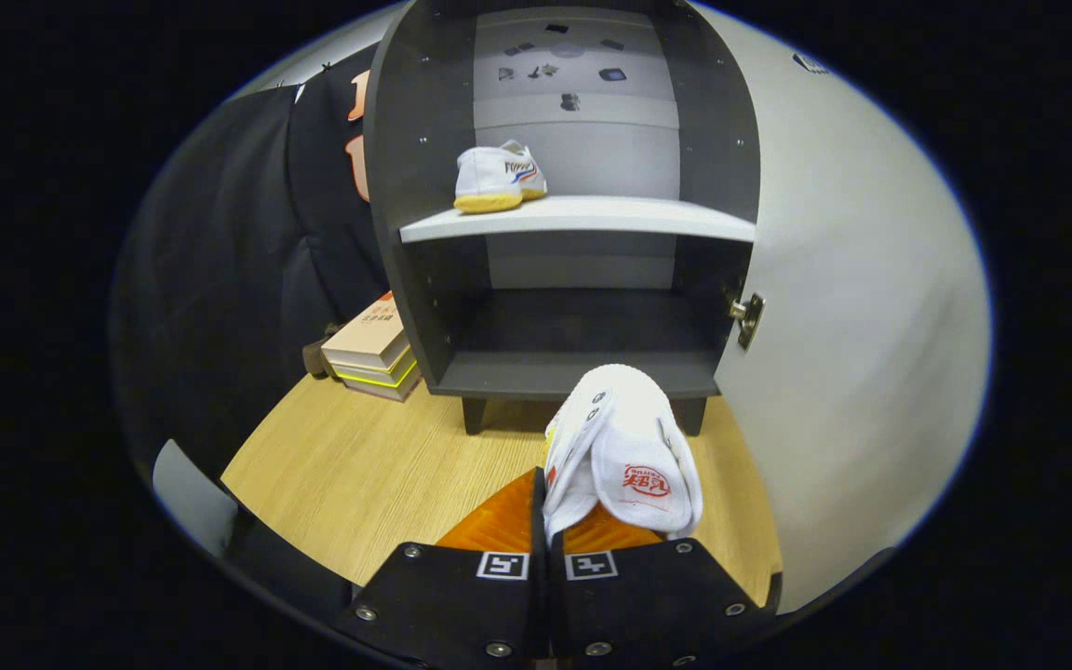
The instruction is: Open the shoe cabinet door, grab the shoes and put them into the shoe cabinet, then close the shoe cabinet door.
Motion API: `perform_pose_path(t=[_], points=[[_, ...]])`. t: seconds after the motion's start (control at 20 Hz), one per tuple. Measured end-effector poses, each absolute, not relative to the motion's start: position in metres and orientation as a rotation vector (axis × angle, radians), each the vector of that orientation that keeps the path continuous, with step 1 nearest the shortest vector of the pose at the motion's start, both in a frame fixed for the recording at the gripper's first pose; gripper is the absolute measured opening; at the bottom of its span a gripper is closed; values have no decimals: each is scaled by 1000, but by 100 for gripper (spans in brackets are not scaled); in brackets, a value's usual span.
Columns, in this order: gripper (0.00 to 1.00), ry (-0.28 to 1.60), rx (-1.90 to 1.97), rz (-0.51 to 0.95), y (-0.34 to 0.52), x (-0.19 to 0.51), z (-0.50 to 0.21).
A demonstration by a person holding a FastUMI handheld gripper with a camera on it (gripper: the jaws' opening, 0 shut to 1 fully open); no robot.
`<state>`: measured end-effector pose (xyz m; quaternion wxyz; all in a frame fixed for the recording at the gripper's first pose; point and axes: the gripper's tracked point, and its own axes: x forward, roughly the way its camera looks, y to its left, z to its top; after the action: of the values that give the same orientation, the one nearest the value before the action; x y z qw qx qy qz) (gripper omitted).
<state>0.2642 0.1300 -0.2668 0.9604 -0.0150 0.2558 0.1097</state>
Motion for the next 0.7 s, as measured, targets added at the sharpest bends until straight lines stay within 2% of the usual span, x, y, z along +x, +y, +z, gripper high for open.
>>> perform_pose_path(t=[0.4, 0.7], points=[[0, 365, -85, 238, 125, 322, -155], [0, 311, -111, 253, 128, 387, -102]])
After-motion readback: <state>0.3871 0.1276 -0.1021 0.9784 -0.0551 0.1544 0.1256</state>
